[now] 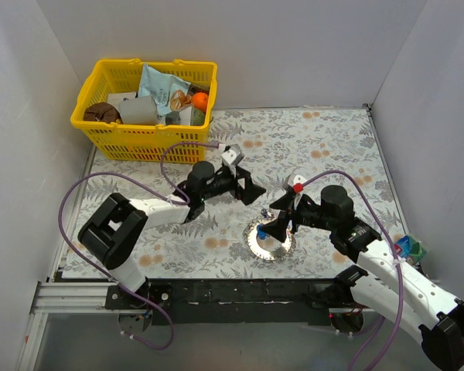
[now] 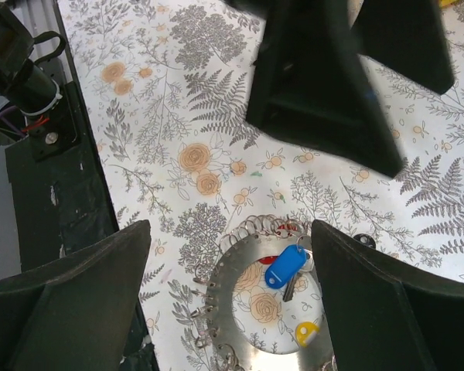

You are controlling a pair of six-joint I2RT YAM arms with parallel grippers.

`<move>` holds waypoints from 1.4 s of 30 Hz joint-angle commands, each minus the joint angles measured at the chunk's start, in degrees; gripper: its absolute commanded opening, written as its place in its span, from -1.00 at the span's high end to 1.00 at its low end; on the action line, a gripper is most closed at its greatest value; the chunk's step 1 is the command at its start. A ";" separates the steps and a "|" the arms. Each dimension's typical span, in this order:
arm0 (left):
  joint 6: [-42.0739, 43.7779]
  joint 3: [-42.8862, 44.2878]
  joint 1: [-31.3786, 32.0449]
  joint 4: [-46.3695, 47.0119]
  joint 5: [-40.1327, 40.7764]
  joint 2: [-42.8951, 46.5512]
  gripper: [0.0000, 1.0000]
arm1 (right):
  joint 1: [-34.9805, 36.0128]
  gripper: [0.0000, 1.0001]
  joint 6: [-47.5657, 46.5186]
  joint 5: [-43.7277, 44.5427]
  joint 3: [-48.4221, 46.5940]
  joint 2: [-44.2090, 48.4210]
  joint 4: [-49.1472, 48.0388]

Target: Put the keys on the keyring

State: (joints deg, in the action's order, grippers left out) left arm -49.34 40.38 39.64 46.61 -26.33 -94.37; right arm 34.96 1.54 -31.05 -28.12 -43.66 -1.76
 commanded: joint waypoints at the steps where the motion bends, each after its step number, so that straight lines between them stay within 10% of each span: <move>1: -4.87 8.74 0.00 -28.82 15.84 3.66 -0.96 | 0.11 -0.84 -0.40 0.55 -3.08 -0.29 -1.75; 10: -12.00 13.85 0.00 -42.82 40.20 4.01 -0.97 | 0.11 -0.89 2.67 15.13 -4.05 -2.74 -0.97; 42: -15.70 -5.13 -0.79 -37.30 48.03 20.09 -0.96 | -1.39 -0.97 12.43 53.72 -0.98 -4.51 3.87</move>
State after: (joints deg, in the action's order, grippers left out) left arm -64.60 37.78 39.11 6.70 18.98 -79.35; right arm 34.17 12.23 16.84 -29.32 -50.35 3.46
